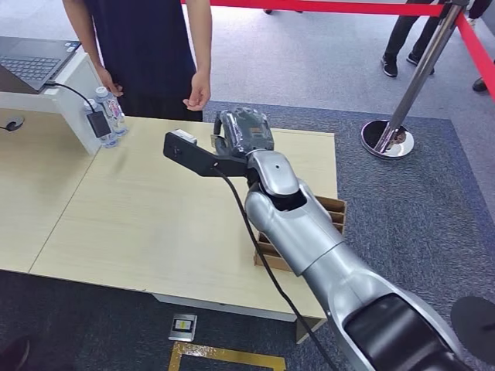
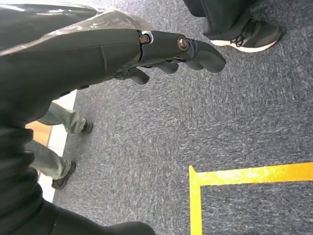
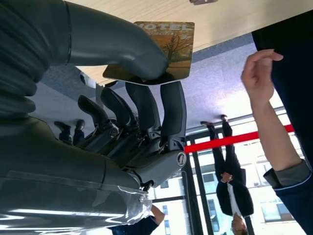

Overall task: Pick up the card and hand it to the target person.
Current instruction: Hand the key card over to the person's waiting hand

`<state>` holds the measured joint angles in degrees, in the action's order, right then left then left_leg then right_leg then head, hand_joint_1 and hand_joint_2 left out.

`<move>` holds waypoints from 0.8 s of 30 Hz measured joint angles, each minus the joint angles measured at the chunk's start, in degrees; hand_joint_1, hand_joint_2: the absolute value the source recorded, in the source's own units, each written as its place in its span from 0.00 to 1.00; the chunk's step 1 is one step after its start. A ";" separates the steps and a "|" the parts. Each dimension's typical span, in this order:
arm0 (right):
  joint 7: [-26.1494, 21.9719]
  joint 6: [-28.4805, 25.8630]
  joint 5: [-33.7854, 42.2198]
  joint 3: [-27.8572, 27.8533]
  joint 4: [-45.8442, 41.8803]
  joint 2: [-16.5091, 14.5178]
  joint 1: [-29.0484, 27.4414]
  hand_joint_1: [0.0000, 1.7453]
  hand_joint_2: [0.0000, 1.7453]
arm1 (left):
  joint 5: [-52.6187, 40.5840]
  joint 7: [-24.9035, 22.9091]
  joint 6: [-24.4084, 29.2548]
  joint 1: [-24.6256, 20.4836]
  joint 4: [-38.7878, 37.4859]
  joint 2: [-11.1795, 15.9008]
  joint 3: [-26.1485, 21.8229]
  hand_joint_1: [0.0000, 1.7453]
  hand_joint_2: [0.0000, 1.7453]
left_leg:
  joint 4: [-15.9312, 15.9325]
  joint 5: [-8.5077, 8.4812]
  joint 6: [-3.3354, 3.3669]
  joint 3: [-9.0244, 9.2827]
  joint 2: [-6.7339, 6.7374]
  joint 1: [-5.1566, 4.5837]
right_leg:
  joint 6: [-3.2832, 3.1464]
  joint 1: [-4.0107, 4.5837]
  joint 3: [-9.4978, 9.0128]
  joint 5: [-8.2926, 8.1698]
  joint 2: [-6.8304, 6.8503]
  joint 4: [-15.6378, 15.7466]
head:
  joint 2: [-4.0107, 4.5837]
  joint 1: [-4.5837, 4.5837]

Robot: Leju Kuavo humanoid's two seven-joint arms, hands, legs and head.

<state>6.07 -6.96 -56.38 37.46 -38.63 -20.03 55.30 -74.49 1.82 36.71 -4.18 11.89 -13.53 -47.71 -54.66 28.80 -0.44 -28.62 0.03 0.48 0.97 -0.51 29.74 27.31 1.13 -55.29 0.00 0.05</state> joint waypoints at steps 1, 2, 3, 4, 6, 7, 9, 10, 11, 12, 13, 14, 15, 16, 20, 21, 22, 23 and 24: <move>0.04 -0.60 0.08 0.14 0.60 -0.05 0.10 0.90 1.00 | -0.02 0.05 -0.04 0.00 0.00 0.00 0.01 0.00 1.00 | 0.00 0.00 0.00 0.00 0.00 0.00 | 0.00 0.00 0.00 0.00 0.00 0.00 | 0.00 0.01; 0.07 -1.18 0.16 0.24 1.14 -0.09 0.21 0.90 1.00 | -0.04 0.11 -0.08 0.00 0.00 0.00 0.02 0.00 1.00 | 0.00 0.00 0.00 0.00 0.00 0.00 | 0.00 0.00 0.00 0.00 0.00 0.00 | 0.00 0.00; 0.08 -1.73 0.27 0.31 1.68 -0.11 0.33 0.90 1.00 | -0.07 0.15 -0.12 0.00 0.00 0.00 0.03 0.00 1.00 | 0.00 0.00 0.00 0.00 0.00 0.00 | 0.00 0.00 0.00 0.00 0.00 0.00 | 0.00 0.01; 0.09 -2.19 0.37 0.35 2.18 -0.13 0.44 0.90 1.00 | -0.10 0.19 -0.14 0.01 0.00 0.00 0.04 0.00 1.00 | 0.00 0.00 0.00 0.00 0.00 0.00 | 0.00 0.00 0.00 0.00 0.00 0.00 | 0.00 0.01; 0.09 -2.82 0.48 0.38 3.08 -0.17 0.59 0.90 1.00 | -0.17 0.22 -0.17 0.00 0.00 0.00 0.08 0.00 1.00 | 0.00 0.00 0.00 0.00 0.00 0.00 | 0.00 0.00 0.00 0.00 0.00 0.00 | 0.00 0.01; 0.09 -3.07 0.50 0.38 3.46 -0.19 0.63 0.90 1.00 | -0.22 0.24 -0.19 0.00 0.00 0.01 0.10 0.00 1.00 | 0.00 0.00 0.00 0.00 0.00 0.00 | 0.00 0.00 0.00 0.00 0.00 0.00 | 0.00 0.00; 0.08 -3.52 0.51 0.38 4.11 -0.21 0.72 0.90 1.00 | -0.37 0.24 -0.21 0.00 0.00 0.02 0.14 0.00 1.00 | 0.00 0.00 0.00 0.00 0.00 0.00 | 0.00 0.00 0.01 0.00 0.00 0.00 | 0.00 0.01; 0.05 -3.71 0.53 0.38 4.39 -0.21 0.77 0.90 1.00 | -0.43 0.24 -0.23 0.00 0.00 0.02 0.15 0.00 1.00 | 0.00 0.00 0.00 0.00 0.00 0.00 | 0.00 0.00 0.01 0.00 0.00 0.00 | 0.00 0.00; 0.03 -3.85 0.55 0.38 4.64 -0.21 0.81 0.90 1.00 | -0.49 0.24 -0.27 0.00 0.00 0.02 0.16 0.00 1.00 | 0.00 0.00 0.00 0.00 0.00 0.00 | 0.00 0.00 0.01 0.00 0.00 0.00 | 0.00 0.01; -0.01 -3.93 0.57 0.38 4.85 -0.22 0.85 0.89 1.00 | -0.53 0.24 -0.33 0.00 0.00 0.02 0.17 0.00 1.00 | 0.00 0.00 0.00 0.00 0.00 0.00 | 0.00 0.00 0.01 0.00 0.00 0.00 | 0.00 0.01; -0.04 -3.97 0.59 0.38 5.01 -0.22 0.86 0.89 1.00 | -0.56 0.25 -0.42 0.00 0.00 0.02 0.17 0.00 1.00 | 0.00 0.00 0.00 0.00 0.00 0.00 | 0.00 0.00 0.01 0.00 0.00 0.00 | 0.00 0.01; -0.06 -4.00 0.61 0.38 5.14 -0.24 0.88 0.89 1.00 | -0.59 0.25 -0.49 0.00 0.00 0.02 0.17 0.00 1.00 | 0.00 0.00 0.00 0.00 0.00 0.00 | 0.00 0.00 0.01 0.00 0.00 0.00 | 0.00 0.01; -0.08 -4.01 0.63 0.38 5.25 -0.26 0.90 0.88 1.00 | -0.61 0.25 -0.55 0.00 0.00 0.02 0.17 0.00 1.00 | 0.00 0.00 0.00 0.00 0.00 0.00 | 0.00 0.00 0.01 0.00 0.00 0.00 | 0.00 0.01; -0.08 -4.02 0.64 0.39 5.36 -0.30 0.93 0.88 1.00 | -0.63 0.26 -0.57 0.00 0.00 0.02 0.17 0.00 1.00 | 0.00 0.00 0.00 0.00 0.00 0.00 | 0.00 0.00 0.01 0.00 0.00 0.00 | 0.00 0.01; -0.07 -4.02 0.73 0.40 5.62 -0.48 1.15 0.87 1.00 | -0.79 0.41 -0.58 0.00 0.00 0.02 0.19 0.00 1.00 | 0.00 0.00 0.00 0.00 0.00 0.00 | 0.00 0.00 0.01 0.00 0.00 0.00 | 0.00 0.00; -0.07 -4.02 0.77 0.40 5.63 -0.49 1.23 0.87 1.00 | -0.83 0.43 -0.58 0.00 0.00 0.02 0.19 0.00 1.00 | 0.00 0.00 0.00 0.00 0.00 0.00 | 0.00 0.00 0.01 0.00 0.00 0.00 | 0.00 0.00; -0.08 -4.01 0.80 0.40 5.67 -0.50 1.32 0.87 1.00 | -0.85 0.43 -0.58 0.00 0.00 0.03 0.20 0.00 1.00 | 0.00 0.00 0.00 0.00 0.00 0.00 | 0.00 0.00 0.01 0.00 0.00 0.00 | 0.00 0.00; -0.08 -4.01 0.81 0.42 5.74 -0.50 1.43 0.87 1.00 | -0.87 0.43 -0.58 0.00 0.00 0.03 0.20 0.00 1.00 | 0.00 0.00 0.00 0.00 0.00 0.00 | 0.00 0.00 0.01 0.00 0.00 0.00 | 0.00 0.01; -0.09 -4.00 0.82 0.43 5.81 -0.51 1.53 0.88 1.00 | -0.87 0.43 -0.58 0.00 0.00 0.04 0.21 0.00 1.00 | 0.00 0.00 0.00 -0.01 0.00 0.00 | 0.00 0.00 0.01 0.00 0.00 0.00 | 0.00 0.01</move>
<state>5.98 -10.96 -55.56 37.89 -32.82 -20.55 56.83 -75.36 2.25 36.13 -4.18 11.89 -13.49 -47.50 -54.66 28.80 -0.44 -28.62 0.03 0.48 0.97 -0.50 29.75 27.31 1.13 -55.29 0.00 0.05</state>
